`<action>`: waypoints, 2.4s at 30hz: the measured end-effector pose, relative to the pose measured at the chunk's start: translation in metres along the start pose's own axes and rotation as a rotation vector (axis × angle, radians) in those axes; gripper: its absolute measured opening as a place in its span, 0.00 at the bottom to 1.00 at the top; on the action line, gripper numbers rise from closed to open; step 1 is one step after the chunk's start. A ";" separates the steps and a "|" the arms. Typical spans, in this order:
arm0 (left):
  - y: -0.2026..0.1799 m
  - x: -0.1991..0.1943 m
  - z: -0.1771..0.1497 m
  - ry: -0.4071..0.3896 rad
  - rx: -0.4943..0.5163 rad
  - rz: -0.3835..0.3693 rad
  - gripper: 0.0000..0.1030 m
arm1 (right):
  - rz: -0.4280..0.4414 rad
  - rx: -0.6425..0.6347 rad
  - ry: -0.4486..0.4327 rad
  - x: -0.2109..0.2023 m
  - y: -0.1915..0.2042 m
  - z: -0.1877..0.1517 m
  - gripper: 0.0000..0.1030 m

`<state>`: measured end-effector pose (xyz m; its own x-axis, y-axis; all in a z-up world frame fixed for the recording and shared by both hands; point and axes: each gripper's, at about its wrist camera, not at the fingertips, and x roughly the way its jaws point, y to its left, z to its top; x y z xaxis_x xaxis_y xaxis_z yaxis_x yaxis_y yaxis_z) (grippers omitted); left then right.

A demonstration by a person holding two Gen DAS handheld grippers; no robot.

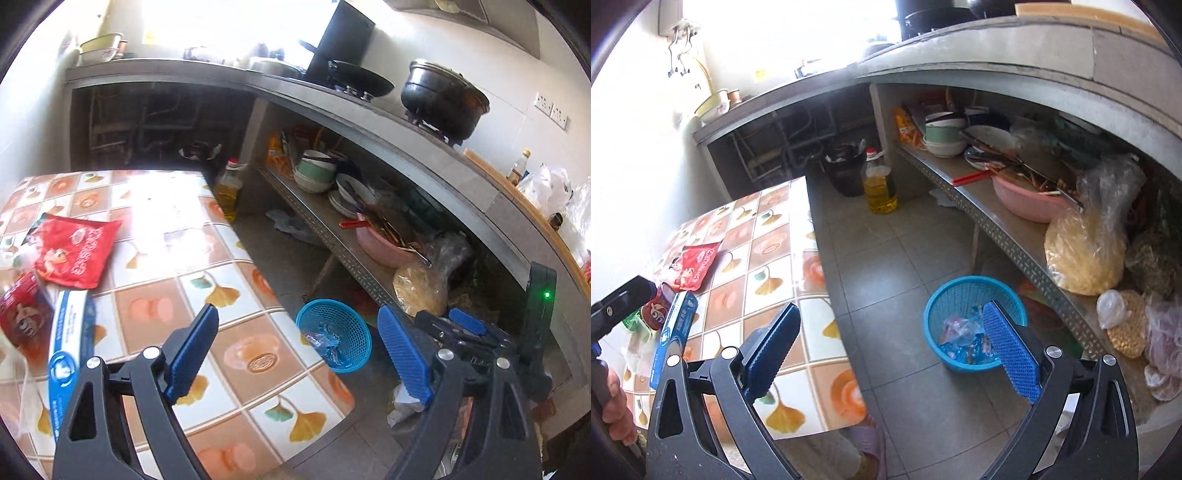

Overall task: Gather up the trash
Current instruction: 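Move both tools back toward the table items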

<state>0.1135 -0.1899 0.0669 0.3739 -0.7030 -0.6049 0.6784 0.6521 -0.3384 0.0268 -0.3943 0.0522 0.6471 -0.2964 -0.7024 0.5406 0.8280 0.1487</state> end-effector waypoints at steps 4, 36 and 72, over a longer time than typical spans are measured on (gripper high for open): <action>0.013 -0.012 -0.003 -0.011 -0.030 0.011 0.83 | -0.047 -0.021 0.004 -0.007 0.017 -0.001 0.92; 0.055 -0.055 -0.016 -0.089 -0.076 0.117 0.86 | -0.015 -0.245 -0.048 -0.019 0.096 -0.007 0.92; 0.167 -0.129 -0.087 -0.237 -0.178 0.375 0.87 | 0.690 -0.131 0.329 0.100 0.212 0.027 0.88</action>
<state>0.1234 0.0346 0.0260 0.7202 -0.4414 -0.5352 0.3577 0.8973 -0.2585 0.2206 -0.2614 0.0322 0.6105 0.4468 -0.6539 -0.0084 0.8293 0.5587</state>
